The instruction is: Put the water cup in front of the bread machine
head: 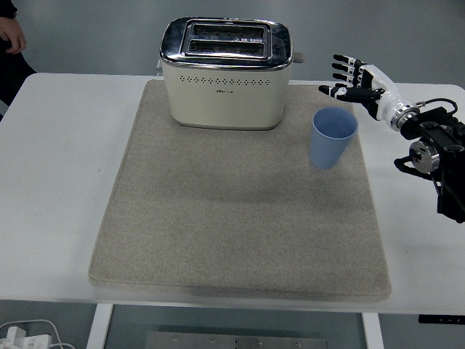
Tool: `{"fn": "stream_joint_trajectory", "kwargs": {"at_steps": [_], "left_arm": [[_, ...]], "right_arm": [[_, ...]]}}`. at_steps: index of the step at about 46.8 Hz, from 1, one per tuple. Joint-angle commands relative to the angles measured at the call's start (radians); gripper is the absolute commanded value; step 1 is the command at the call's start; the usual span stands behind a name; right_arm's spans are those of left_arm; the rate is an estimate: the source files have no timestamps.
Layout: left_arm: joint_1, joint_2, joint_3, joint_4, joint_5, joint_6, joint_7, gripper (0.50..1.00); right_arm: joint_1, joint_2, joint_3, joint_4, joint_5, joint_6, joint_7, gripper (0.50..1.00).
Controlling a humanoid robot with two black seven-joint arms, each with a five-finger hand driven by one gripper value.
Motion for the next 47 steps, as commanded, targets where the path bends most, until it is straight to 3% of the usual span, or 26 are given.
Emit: {"fn": "stream_joint_trajectory", "kwargs": {"at_steps": [1, 29, 47], "left_arm": [[0.0, 0.0, 0.0, 0.002, 0.0, 0.001, 0.001, 1.0], [-0.002, 0.0, 0.008, 0.002, 0.0, 0.0, 0.0, 1.0], [-0.002, 0.0, 0.008, 0.002, 0.0, 0.0, 0.0, 1.0]], "right_arm": [[0.0, 0.0, 0.0, 0.0, 0.0, 0.0, 0.0, 0.926], [-0.002, -0.026, 0.0, 0.001, 0.002, 0.023, 0.002, 0.926], [-0.026, -0.159, 0.003, 0.001, 0.028, 0.155, 0.002, 0.926]]}}
